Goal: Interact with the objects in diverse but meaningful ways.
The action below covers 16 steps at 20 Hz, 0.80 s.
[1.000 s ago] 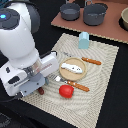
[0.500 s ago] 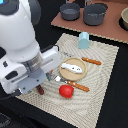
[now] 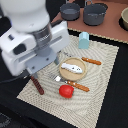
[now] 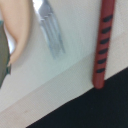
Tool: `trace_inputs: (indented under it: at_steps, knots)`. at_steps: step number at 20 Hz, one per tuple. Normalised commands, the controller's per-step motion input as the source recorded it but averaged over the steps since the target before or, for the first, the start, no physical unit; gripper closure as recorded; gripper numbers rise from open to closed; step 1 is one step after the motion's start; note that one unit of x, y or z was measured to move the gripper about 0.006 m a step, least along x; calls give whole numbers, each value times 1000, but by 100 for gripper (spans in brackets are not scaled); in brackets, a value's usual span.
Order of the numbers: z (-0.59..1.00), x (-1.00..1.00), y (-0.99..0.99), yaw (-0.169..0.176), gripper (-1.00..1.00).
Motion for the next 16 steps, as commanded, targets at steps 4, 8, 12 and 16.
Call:
trace_inputs:
  at_steps: [4,8,12,16]
  knots:
    - [164,846,519,0,-100]
    - [1,909,312,0,-100]
    - [0,919,232,0,-100]
    - [0,903,119,0,-100]
